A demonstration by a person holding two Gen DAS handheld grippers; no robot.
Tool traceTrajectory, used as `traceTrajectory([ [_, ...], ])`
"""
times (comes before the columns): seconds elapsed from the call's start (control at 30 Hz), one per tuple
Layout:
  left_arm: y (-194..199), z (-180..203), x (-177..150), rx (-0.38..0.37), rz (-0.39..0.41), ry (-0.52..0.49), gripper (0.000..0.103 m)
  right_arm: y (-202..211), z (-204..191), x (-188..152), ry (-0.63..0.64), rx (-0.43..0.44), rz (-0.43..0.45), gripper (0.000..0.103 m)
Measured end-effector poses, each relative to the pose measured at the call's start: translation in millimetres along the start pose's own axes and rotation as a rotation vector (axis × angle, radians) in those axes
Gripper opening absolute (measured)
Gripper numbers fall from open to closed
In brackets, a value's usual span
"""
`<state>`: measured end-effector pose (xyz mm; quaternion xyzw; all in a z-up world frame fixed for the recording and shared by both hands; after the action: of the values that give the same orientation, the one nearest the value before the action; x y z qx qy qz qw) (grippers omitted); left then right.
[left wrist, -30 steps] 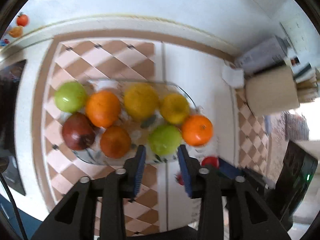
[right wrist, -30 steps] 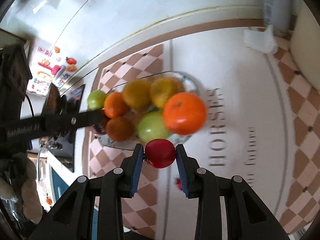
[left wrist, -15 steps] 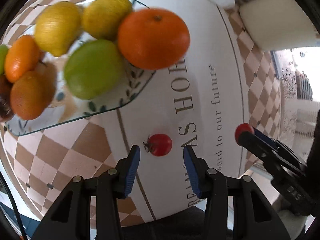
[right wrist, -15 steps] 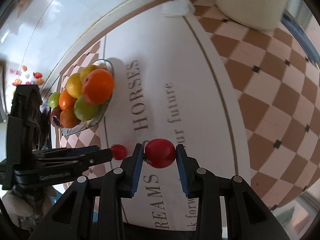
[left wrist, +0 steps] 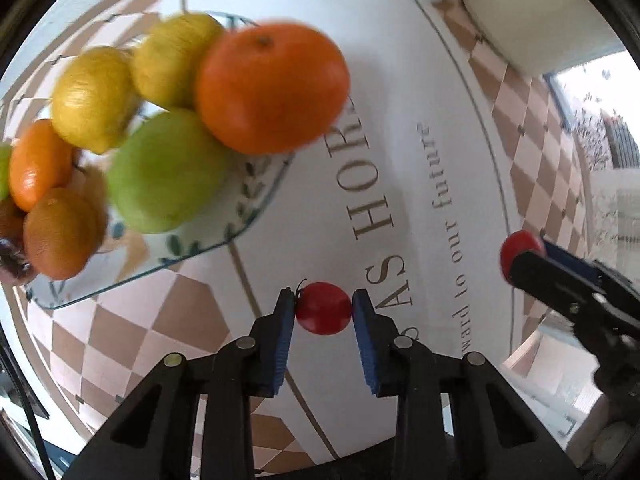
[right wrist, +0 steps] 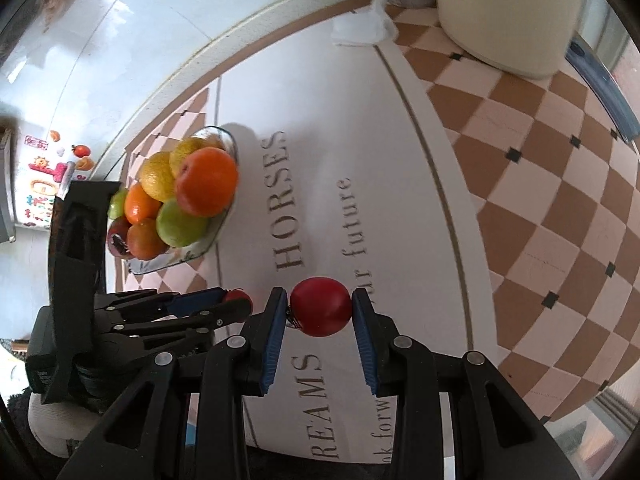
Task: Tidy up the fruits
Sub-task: 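Carry both cherry tomatoes onto the plate and open both tools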
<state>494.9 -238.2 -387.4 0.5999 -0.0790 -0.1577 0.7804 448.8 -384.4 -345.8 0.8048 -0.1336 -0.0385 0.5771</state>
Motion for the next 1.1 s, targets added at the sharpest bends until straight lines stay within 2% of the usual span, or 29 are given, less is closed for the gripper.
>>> traceTrajectory([
  [0.23, 82.0, -39.6, 1.9, -0.071, 0.149, 0.120, 0.027, 2.1, -42.5, 15.0, 0.073, 0.066, 0.012, 0.036],
  [0.4, 124.9, -80.6, 15.7, -0.061, 0.235, 0.194, 0.027, -9.0, -87.7, 29.1, 0.148, 0.137, 0.004, 0.036],
  [0.5, 125.8, -107.4, 31.3, -0.058, 0.232, 0.243, 0.027, -17.9, -119.1, 41.6, 0.206, 0.165, 0.008, 0.036],
  [0.67, 109.0, -146.5, 51.1, -0.078, 0.164, 0.346, 0.027, -42.1, -158.0, 66.1, 0.245, 0.202, -0.026, 0.036],
  [0.83, 97.8, -160.5, 54.2, -0.094, 0.128, 0.402, 0.028, -66.4, -178.5, 81.3, 0.264, 0.190, -0.074, 0.036],
  [0.87, 96.9, -162.3, 53.6, -0.101, 0.125, 0.414, 0.030, -69.1, -179.0, 83.1, 0.253, 0.189, -0.083, 0.037],
  [0.9, 96.5, -164.3, 53.3, -0.103, 0.125, 0.431, 0.031, -71.7, -178.6, 85.6, 0.237, 0.190, -0.093, 0.045],
  [0.93, 96.9, -166.8, 52.6, -0.100, 0.129, 0.446, 0.033, -73.7, -176.8, 87.7, 0.221, 0.184, -0.099, 0.061],
  [0.97, 97.9, -169.1, 51.9, -0.097, 0.133, 0.459, 0.040, -73.3, -174.8, 90.3, 0.209, 0.175, -0.099, 0.067],
  [1.03, 102.6, -170.9, 50.2, -0.087, 0.146, 0.459, 0.051, -67.7, -170.9, 93.2, 0.201, 0.177, -0.085, 0.070],
  [1.07, 105.3, -171.4, 49.6, -0.078, 0.152, 0.457, 0.065, -64.4, -168.3, 94.1, 0.202, 0.168, -0.082, 0.071],
  [1.1, 109.4, -171.7, 48.6, -0.065, 0.163, 0.451, 0.077, -62.2, -165.6, 95.1, 0.199, 0.155, -0.081, 0.076],
])
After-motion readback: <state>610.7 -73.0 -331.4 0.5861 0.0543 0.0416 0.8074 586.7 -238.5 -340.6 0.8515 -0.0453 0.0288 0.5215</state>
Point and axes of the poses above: each gripper's, at about its wrist camera, not at the fingertips, and y roughly against the way its jaws point, z to its right, x to its top, the point moved 4 cm from there along -y, roughly the way its jaws point, and after that the axes turned 3 degrees about -x, right-handed, at the moved point
